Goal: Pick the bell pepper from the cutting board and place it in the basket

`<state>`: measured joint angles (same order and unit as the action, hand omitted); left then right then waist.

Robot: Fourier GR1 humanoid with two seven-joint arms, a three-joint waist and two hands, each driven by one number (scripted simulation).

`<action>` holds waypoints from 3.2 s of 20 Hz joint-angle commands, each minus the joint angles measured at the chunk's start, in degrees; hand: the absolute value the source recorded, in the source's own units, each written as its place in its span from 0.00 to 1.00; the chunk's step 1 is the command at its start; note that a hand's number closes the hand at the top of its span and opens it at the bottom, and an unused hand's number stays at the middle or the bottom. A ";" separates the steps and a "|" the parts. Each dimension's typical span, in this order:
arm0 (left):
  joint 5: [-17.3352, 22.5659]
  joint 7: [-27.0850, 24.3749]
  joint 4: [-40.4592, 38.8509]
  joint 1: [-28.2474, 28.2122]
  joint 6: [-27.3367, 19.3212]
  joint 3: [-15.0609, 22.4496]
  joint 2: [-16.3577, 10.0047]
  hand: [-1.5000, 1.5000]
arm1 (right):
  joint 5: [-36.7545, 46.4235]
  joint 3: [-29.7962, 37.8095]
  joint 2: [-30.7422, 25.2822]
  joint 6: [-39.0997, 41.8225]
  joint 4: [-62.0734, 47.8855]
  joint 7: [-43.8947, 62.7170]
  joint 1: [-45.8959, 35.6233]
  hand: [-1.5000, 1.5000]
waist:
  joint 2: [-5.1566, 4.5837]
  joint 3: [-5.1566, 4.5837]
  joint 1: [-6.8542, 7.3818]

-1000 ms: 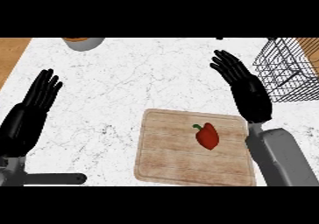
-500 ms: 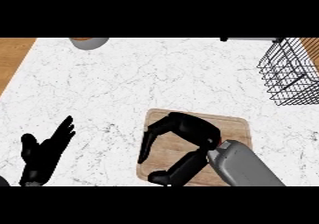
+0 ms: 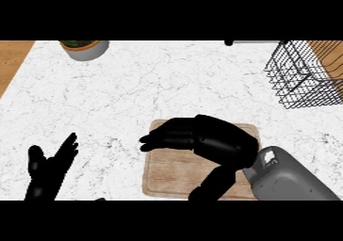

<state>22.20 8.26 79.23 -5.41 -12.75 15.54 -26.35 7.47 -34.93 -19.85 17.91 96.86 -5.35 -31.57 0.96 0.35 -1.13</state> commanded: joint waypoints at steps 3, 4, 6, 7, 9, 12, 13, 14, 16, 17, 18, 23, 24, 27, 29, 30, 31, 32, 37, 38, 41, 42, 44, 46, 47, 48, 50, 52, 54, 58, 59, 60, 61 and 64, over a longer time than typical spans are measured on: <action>-0.26 1.43 -0.25 -2.26 0.96 1.09 -0.24 0.50 | 4.66 7.38 -11.24 7.08 6.25 9.31 -11.97 0.00 | -0.36 -0.48 0.46; -1.06 0.90 -0.33 -1.64 -0.18 0.94 0.35 0.50 | 3.48 8.27 -13.22 9.92 8.15 10.27 -12.95 0.00 | -0.39 -0.46 0.28; -0.56 2.24 0.72 -1.80 -0.82 0.04 0.32 0.50 | 0.41 11.70 -16.48 14.97 8.09 10.19 -14.98 0.00 | -0.61 -0.40 0.79; -1.38 3.32 0.55 -0.02 -1.85 0.62 0.89 0.50 | -2.66 13.87 -18.84 19.29 7.39 11.25 -18.47 0.00 | -0.59 -0.44 0.51; -1.18 5.11 1.43 0.87 -1.38 0.61 0.44 0.50 | -4.34 15.24 -22.83 25.00 4.86 9.85 -20.40 0.00 | -0.78 -0.41 0.79; -3.40 3.80 -0.17 1.57 -2.49 1.62 1.76 0.50 | -7.56 14.08 -25.29 33.79 2.77 12.03 -24.60 0.00 | -0.83 -0.46 0.97; -0.86 1.78 -1.22 -0.72 1.30 -0.35 0.12 0.50 | -6.83 14.15 -27.14 35.54 2.93 11.49 -24.27 0.00 | -0.84 -0.47 1.21; -2.77 2.73 -1.14 0.16 -1.39 1.20 2.05 0.50 | -6.20 11.23 -25.77 36.70 5.12 14.24 -24.66 0.00 | -0.75 -0.47 0.96; -1.96 1.18 -2.05 -0.45 0.43 -0.21 1.41 0.50 | -8.23 14.73 -29.40 41.74 2.65 11.42 -25.68 0.00 | -0.85 -0.43 1.04; -2.35 3.17 -2.45 1.74 0.55 0.51 2.03 0.50 | -6.81 12.56 -26.40 41.68 2.31 13.83 -27.10 0.00 | -0.92 -0.44 1.18; -2.61 3.52 0.55 -0.79 -0.32 0.57 1.60 0.50 | -5.88 14.97 -28.81 43.63 0.59 9.74 -27.24 0.00 | -0.97 -0.37 1.69; -3.32 5.72 1.29 0.23 0.25 -0.08 2.06 0.50 | 1.46 16.66 -28.08 42.77 0.52 2.85 -23.32 0.00 | -1.13 -0.31 1.83; -3.79 2.40 -0.39 -0.85 0.60 0.16 3.75 0.50 | 1.48 15.30 -26.30 42.61 1.52 4.81 -22.72 0.00 | -1.06 -0.35 1.71; -3.99 1.94 0.04 -1.61 1.99 -1.07 2.39 0.50 | 5.16 14.11 -25.09 40.28 1.94 2.59 -18.72 0.00 | -1.08 -0.32 1.66; -3.75 2.27 -3.52 0.98 3.13 -2.08 3.17 0.50 | 3.39 13.92 -20.86 39.46 4.65 8.34 -17.37 0.00 | -0.93 -0.38 1.12; -3.93 1.11 -1.41 -0.94 2.62 -2.45 3.35 0.50 | 5.04 14.67 -21.97 38.73 5.79 4.92 -14.32 0.00 | -0.94 -0.34 1.27; -3.17 5.54 -1.80 3.33 3.03 -2.86 3.25 0.50 | 6.98 13.71 -20.67 39.09 2.36 4.00 -16.12 0.00 | -1.07 -0.34 1.41; -3.68 1.32 -0.04 -3.13 3.96 -3.13 1.98 0.50 | 6.73 14.23 -19.74 39.14 2.81 4.95 -15.80 0.00 | -0.97 -0.35 1.71; -4.96 3.09 -2.16 0.38 3.77 -3.17 3.89 0.50 | 13.82 11.56 -15.35 34.53 0.49 0.83 -12.50 0.00 | -1.18 -0.33 1.84; -5.51 5.86 -0.50 1.74 1.89 -2.85 4.31 0.50 | 15.89 8.18 -11.39 32.47 0.48 4.03 -12.16 0.00 | -1.16 -0.33 1.90; -4.50 4.37 1.96 -2.11 4.84 -3.97 2.44 0.50 | 22.56 5.17 -12.41 27.80 0.52 -0.65 -6.29 0.00 | -1.11 -0.30 1.98; -7.74 4.96 0.11 -0.85 1.40 -2.24 5.25 0.50 | 21.39 7.46 -12.87 31.05 1.70 0.12 -8.13 0.00 | -1.01 -0.33 1.52; -6.72 4.44 -0.42 -0.45 3.64 -3.53 4.77 0.50 | 24.73 5.85 -12.05 30.45 1.27 -0.32 -7.81 0.00 | -1.02 -0.34 1.56; -6.33 6.03 0.55 0.15 3.59 -3.99 4.59 0.50 | 29.06 2.21 -11.20 27.11 -2.15 -2.19 -6.02 0.00 | -1.11 -0.33 1.72; -6.49 4.86 3.01 -2.88 4.09 -4.70 4.03 0.50 | 29.25 5.16 -12.05 28.06 -2.83 -4.15 -6.82 0.00 | -1.00 -0.33 1.74; -7.53 2.12 -1.64 -1.10 3.70 -4.62 6.13 0.50 | 30.26 4.43 -13.46 26.76 -0.33 -4.95 -3.00 0.00 | -1.01 -0.34 1.32; -7.56 3.10 -3.53 1.26 4.24 -4.75 7.43 0.50 | 31.28 5.10 -12.74 27.44 -2.64 -7.02 -4.38 0.00 | -1.03 -0.36 1.29; -8.41 4.02 -0.34 -1.40 3.87 -5.15 6.29 0.50 | 33.83 4.26 -10.74 25.02 -2.96 -7.00 -2.03 0.00 | -0.97 -0.34 1.38; -8.29 2.61 -2.41 -0.72 5.52 -5.90 6.38 0.50 | 35.47 3.49 -7.96 23.91 -6.29 -7.66 -2.46 0.00 | -1.02 -0.35 1.46; -9.94 6.16 0.66 -0.06 3.70 -5.80 7.41 0.50 | 38.71 4.79 -8.31 21.75 -10.31 -13.17 -2.72 0.00 | -1.02 -0.34 1.59; -10.70 3.34 -0.10 -2.57 3.55 -4.92 8.68 0.50 | 40.54 3.41 -8.56 19.25 -7.36 -12.04 1.14 0.00 | -0.98 -0.34 1.42; -9.37 6.28 2.65 -2.29 3.66 -5.18 8.96 0.50 | 40.98 3.97 -8.02 19.76 -7.36 -11.67 0.65 0.00 | -0.95 -0.34 1.45; -9.35 5.07 -3.30 1.50 6.08 -7.11 7.56 0.50 | 41.06 4.67 -5.80 20.67 -10.02 -11.43 -1.89 0.00 | -1.04 -0.36 1.39; -10.28 1.98 -5.28 1.04 7.12 -8.02 8.08 0.50 | 43.17 5.04 -6.64 18.99 -12.46 -15.29 -0.45 0.00 | -1.04 -0.36 1.35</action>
<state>13.26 11.13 79.73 -5.83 -6.12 7.96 -19.87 48.34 -30.67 -27.54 37.56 87.20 -18.24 -31.86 0.26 0.51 0.38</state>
